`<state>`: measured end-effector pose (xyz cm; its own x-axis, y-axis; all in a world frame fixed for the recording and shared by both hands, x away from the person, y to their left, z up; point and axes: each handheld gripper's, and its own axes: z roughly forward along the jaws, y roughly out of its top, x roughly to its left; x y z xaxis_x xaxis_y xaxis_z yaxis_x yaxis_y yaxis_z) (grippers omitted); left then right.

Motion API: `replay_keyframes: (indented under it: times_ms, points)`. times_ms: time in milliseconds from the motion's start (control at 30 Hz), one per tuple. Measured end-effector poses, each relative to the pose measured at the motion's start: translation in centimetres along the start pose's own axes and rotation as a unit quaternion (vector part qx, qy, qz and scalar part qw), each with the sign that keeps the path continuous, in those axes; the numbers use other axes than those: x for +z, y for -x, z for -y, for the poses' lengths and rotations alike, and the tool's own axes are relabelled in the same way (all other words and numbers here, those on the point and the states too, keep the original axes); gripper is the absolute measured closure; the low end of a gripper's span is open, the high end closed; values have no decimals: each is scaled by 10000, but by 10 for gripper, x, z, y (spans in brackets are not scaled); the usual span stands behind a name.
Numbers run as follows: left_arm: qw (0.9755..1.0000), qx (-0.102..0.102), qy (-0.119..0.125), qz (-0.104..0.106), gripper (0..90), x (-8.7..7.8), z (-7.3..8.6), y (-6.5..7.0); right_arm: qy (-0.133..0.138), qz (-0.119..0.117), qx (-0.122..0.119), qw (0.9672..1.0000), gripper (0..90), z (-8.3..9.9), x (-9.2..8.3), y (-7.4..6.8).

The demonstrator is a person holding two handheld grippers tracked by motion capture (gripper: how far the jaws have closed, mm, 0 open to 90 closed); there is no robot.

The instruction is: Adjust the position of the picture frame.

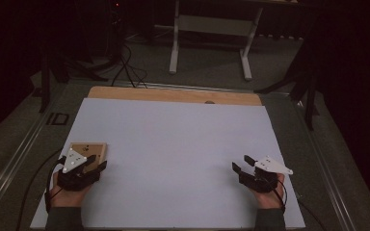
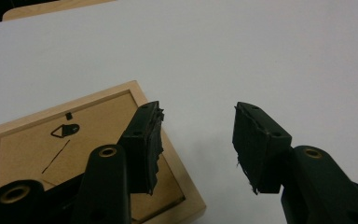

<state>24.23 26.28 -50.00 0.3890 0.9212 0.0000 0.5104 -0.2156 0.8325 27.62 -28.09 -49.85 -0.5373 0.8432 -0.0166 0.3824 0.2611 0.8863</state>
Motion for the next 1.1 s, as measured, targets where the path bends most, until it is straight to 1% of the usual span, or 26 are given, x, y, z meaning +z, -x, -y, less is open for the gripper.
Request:
replay_keyframes:
  times_ms: [233, 267, 400, 467, 600, 700, 800, 967, 1100]
  points:
    - [9999, -33, 69, -65, 531, -3, 0, -3, 6, 10, 0, 10000, 417, 0, 0, 1]
    - [9999, -39, 64, -135, 531, -4, 1, -5, 5, 7, -1, 10000, 416, 0, 0, 1]
    - [9996, -166, 70, -223, 559, -6, 3, -11, -9, 13, -19, 10000, 416, 0, 0, 1]
    - [9995, -188, 79, -250, 574, -6, 3, -13, -7, 10, -26, 10000, 416, 0, 0, 1]
    - [9989, -298, 98, -340, 604, -9, 5, -20, 9, 15, -19, 10000, 415, 0, 0, 1]
    - [9986, -363, 115, -359, 645, -11, 6, -24, 12, 17, -19, 10000, 415, 0, 0, 2]
    - [9985, -397, 131, -367, 715, -12, 7, -28, 11, 13, -25, 10000, 414, 0, 0, 1]
    - [9979, -492, 126, -411, 794, -13, 9, -36, 1, 3, -34, 10000, 413, 0, 0, 1]
    - [9975, -548, 112, -438, 880, -13, 10, -42, -1, 1, -42, 10000, 414, 0, 0, 1]
